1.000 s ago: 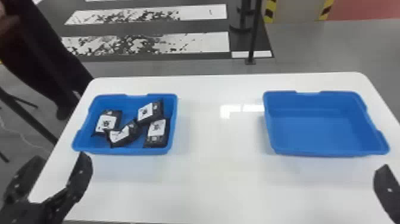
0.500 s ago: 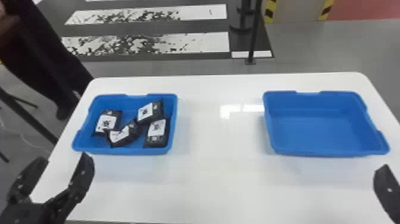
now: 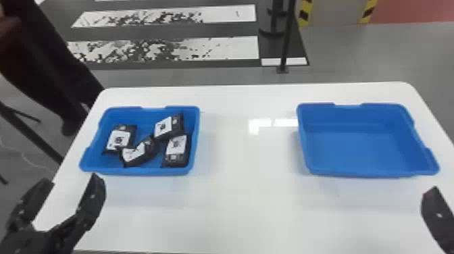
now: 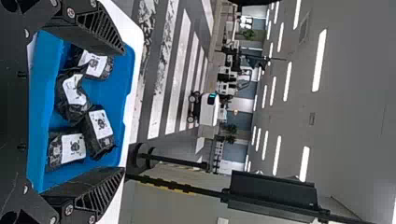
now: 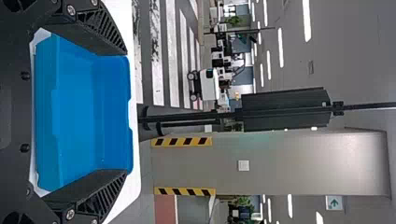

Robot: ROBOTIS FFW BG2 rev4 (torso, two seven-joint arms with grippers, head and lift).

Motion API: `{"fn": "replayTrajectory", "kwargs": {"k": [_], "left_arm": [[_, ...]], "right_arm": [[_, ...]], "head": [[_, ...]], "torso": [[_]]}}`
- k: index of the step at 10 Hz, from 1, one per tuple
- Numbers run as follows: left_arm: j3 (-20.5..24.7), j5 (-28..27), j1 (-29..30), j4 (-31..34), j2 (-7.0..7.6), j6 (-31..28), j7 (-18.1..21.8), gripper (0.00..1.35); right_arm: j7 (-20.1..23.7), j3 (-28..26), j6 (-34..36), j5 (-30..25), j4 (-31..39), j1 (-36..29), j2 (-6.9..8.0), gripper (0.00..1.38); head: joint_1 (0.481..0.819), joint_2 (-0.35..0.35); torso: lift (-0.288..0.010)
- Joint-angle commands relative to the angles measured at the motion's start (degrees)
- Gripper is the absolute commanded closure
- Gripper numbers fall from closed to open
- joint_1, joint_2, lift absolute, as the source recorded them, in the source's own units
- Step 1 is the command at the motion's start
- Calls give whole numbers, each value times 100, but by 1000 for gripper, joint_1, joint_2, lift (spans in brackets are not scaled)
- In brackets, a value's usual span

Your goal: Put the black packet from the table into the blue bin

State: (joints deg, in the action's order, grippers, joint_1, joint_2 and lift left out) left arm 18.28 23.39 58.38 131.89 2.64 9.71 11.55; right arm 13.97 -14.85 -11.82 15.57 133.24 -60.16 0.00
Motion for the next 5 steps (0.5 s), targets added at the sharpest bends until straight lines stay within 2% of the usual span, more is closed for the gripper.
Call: {"fn": "replayTrajectory", "kwargs": {"k": [1, 5], "left_arm": [[0, 3, -2, -6, 0, 0, 5, 153], [0, 14, -2, -6, 0, 0, 5, 153]], "right_arm": [[0, 0, 0, -3, 0, -3, 5, 114], [0, 0, 0, -3, 0, -3, 5, 114]], "head": [[695, 82], [695, 82]], "torso": [[-110], [-110]]}}
